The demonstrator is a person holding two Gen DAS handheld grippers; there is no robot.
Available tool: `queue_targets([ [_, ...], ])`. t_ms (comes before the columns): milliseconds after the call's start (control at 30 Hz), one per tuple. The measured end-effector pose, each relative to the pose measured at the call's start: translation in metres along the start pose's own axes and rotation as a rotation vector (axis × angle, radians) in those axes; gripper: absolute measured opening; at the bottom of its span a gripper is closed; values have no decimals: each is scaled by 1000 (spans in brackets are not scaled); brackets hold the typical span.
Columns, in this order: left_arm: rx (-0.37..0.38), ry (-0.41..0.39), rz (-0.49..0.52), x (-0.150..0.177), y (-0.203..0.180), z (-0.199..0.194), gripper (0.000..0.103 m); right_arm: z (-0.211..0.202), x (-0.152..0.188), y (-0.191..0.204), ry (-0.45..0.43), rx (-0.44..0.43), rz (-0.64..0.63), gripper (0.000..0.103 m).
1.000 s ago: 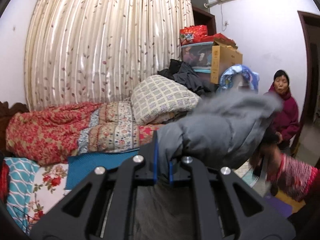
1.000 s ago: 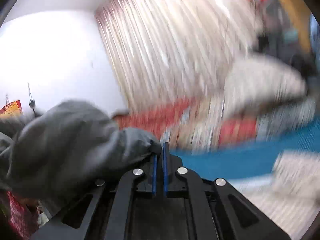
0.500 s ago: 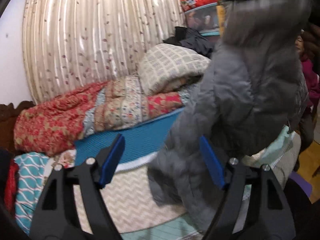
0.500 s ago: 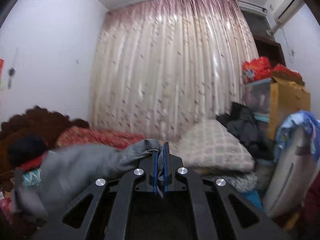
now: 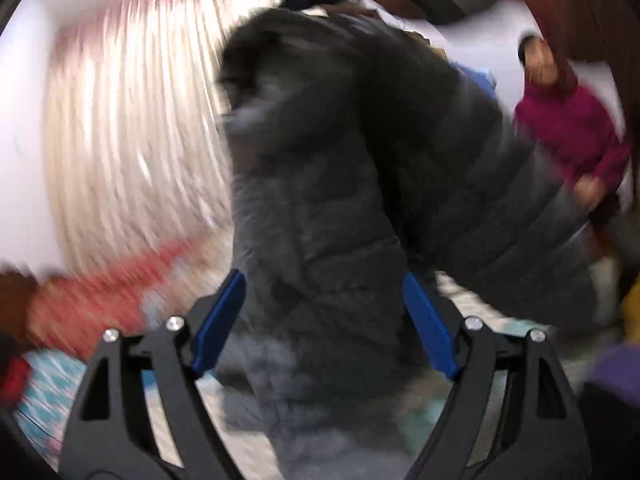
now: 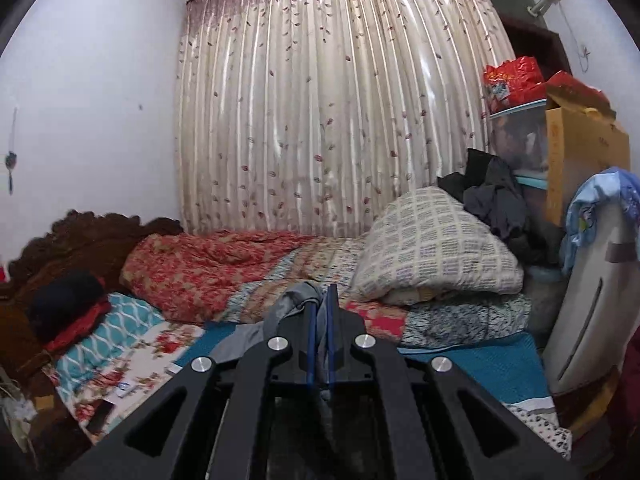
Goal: Fold large clothes
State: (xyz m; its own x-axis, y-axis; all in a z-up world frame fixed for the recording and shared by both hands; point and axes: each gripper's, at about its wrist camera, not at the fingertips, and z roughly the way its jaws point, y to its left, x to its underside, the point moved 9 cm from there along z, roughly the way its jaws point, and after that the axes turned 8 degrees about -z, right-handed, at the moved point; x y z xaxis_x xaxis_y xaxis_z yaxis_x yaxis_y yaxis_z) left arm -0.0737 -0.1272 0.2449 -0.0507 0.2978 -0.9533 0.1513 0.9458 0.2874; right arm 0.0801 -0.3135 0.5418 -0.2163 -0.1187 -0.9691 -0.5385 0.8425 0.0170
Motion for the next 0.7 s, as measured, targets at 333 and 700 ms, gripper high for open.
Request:
queue_targets([
  [333,-357,-132,18,2,-32,38,86,-44,-58,34,-74,-161,69,17],
  [700,-431,-94,76,19,-18,65,49,-68,-81,41,-118,-197,106,17],
])
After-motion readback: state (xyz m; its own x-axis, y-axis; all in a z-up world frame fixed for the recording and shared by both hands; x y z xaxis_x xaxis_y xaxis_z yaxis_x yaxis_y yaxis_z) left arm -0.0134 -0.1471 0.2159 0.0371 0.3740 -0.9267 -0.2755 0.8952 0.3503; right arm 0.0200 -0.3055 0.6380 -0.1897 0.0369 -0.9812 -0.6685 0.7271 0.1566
